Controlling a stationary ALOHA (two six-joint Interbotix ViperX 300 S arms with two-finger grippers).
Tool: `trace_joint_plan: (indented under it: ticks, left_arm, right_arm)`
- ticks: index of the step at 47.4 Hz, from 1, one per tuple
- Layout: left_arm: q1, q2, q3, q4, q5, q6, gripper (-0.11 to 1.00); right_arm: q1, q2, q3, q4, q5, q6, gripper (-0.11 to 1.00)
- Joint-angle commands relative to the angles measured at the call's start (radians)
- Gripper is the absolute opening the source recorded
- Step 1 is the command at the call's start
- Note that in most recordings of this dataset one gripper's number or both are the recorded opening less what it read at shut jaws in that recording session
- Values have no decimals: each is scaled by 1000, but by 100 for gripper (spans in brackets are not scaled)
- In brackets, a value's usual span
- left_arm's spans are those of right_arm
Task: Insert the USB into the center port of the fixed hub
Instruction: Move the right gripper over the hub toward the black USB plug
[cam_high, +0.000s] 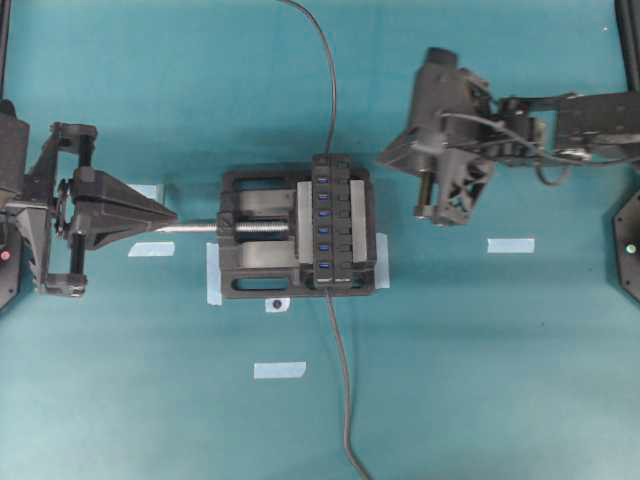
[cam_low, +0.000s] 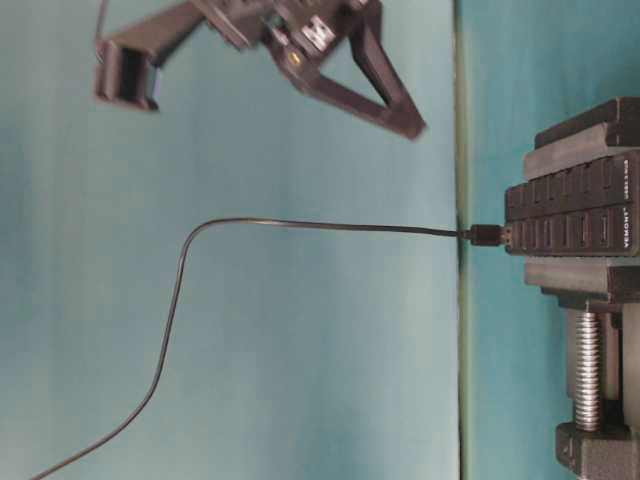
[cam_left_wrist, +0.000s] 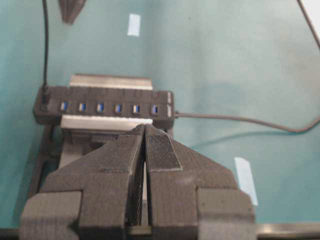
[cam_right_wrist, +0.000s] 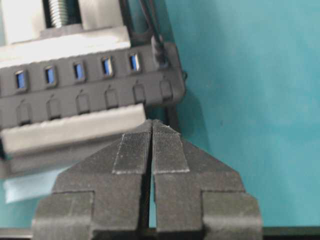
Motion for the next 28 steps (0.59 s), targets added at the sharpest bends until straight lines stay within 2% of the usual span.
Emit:
trace_joint_plan:
  ticks: [1,28]
  left_arm:
    - [-2,-2,-28,0,-3,0,0]
    - [-2,-2,-23,2,-3,0,0]
  right_arm:
    - [-3,12,-37,-12,-11,5,-1]
    - [-15,103,-107,-52,-37,5,-1]
